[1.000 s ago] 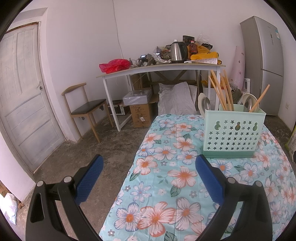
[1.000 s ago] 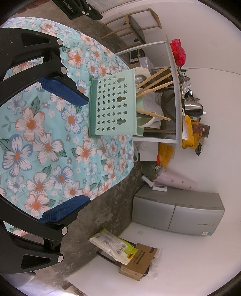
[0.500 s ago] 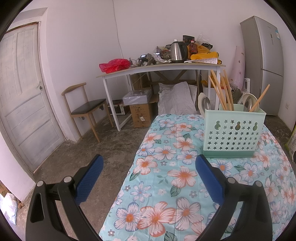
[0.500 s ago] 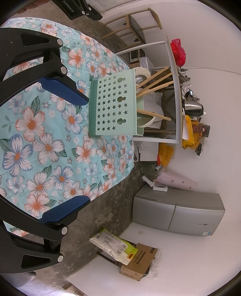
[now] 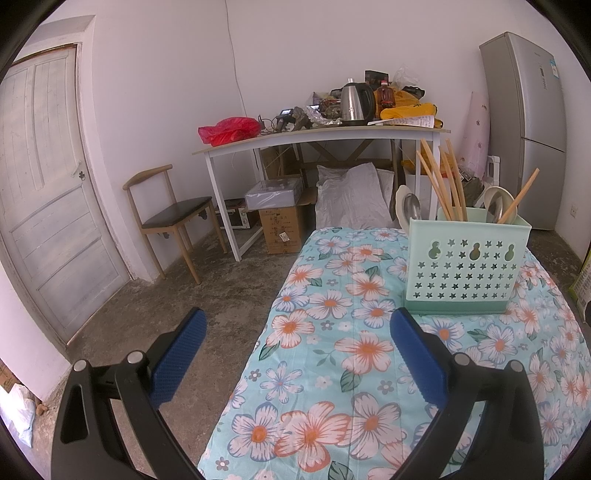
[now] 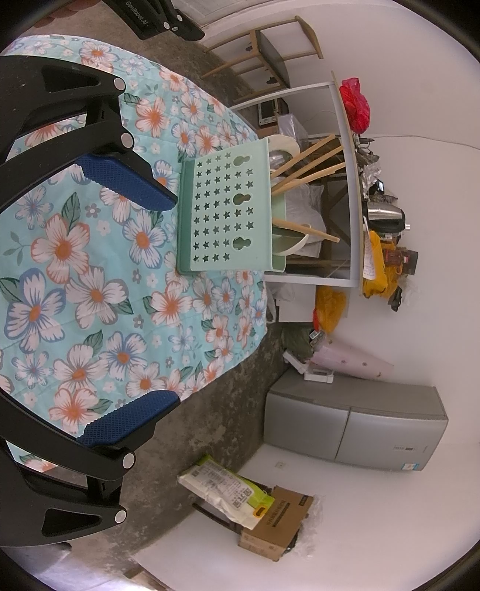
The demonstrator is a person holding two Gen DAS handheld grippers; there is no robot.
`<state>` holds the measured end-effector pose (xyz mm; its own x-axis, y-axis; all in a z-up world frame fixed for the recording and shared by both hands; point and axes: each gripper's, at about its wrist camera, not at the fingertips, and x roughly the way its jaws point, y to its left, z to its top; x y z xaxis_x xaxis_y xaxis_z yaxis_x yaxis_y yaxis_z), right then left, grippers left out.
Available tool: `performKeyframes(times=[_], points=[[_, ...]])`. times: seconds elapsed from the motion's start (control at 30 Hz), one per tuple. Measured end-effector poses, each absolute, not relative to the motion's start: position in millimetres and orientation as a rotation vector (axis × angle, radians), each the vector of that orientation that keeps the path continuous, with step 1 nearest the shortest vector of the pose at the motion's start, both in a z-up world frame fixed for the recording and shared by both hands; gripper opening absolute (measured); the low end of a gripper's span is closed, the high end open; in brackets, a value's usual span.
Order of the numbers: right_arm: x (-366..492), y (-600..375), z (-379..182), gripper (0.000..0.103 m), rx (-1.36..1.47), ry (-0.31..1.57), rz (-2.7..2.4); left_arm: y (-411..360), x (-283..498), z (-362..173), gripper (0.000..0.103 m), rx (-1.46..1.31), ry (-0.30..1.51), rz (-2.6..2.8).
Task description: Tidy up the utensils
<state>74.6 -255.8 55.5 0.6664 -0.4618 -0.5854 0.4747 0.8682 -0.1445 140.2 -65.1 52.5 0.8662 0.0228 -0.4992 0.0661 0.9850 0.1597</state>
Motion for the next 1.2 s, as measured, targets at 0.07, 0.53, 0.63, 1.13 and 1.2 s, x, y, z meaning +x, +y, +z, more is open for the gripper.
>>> performKeyframes(times=[0.07, 0.53, 0.63, 1.13, 1.2], points=[[74.5, -255.8, 55.3, 0.094, 0.022, 0.655, -0.529, -64.7, 140.5, 52.4, 0.098, 0.174, 0.524, -0.022], [79.0, -251.1, 54.1, 0.094, 0.022, 0.664, -0.528, -64.5, 143.2, 50.4, 0.097, 0.173, 0.527, -0.011], [79.6, -252.3, 52.8, 0.094, 0.025, 0.667, -0.528, -65.4, 143.5, 51.3, 0.097, 0.174, 0.526, -0.008], [79.8, -252.8, 51.4, 0.094, 0.024, 0.664, -0.525, -67.3, 141.8, 52.9, 0.097, 0.177, 0.534, -0.008], [79.3, -253.6, 51.6, 0.094, 0.024, 0.663, -0.524, -67.5, 141.9, 53.0, 0.098, 0.176, 0.531, -0.005]])
